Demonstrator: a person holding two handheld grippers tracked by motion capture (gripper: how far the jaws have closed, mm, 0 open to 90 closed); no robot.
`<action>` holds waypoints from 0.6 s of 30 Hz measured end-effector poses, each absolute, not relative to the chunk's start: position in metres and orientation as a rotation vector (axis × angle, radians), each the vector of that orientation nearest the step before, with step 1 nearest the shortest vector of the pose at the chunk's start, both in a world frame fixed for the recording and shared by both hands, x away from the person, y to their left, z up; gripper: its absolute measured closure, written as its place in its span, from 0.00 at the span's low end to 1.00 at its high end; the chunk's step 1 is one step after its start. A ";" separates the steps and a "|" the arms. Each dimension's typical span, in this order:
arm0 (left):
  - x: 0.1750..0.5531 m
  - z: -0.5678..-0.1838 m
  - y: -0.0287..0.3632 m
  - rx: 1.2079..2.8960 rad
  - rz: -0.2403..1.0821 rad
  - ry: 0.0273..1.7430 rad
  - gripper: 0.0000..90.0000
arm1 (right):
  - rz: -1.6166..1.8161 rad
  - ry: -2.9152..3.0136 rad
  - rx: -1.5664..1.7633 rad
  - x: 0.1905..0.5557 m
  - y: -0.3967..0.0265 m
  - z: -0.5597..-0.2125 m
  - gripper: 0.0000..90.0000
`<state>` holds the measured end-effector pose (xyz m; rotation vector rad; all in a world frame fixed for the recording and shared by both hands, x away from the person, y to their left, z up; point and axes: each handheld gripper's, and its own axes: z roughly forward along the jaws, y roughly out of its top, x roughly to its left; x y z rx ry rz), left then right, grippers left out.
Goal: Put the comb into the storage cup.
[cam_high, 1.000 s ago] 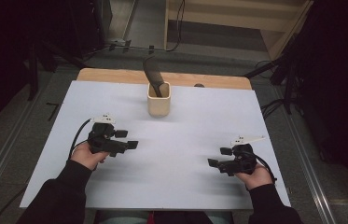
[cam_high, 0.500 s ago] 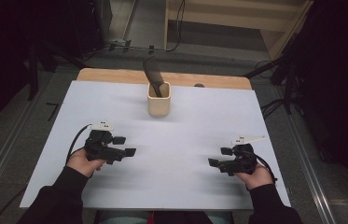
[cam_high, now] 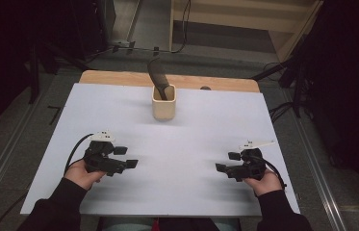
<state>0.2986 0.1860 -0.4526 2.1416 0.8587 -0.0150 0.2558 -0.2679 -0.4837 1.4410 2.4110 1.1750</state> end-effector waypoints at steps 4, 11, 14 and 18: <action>0.297 -0.452 0.189 2.144 -0.005 0.863 0.31 | 1.172 2.414 1.439 0.256 -0.268 -0.484 0.22; 0.294 -0.453 0.197 2.157 0.009 0.882 0.31 | 1.169 2.411 1.446 0.256 -0.269 -0.485 0.22; 0.294 -0.453 0.199 2.151 0.015 0.885 0.31 | 1.166 2.411 1.452 0.256 -0.268 -0.485 0.22; 0.295 -0.453 0.199 2.157 0.015 0.885 0.31 | 1.164 2.417 1.442 0.256 -0.267 -0.485 0.22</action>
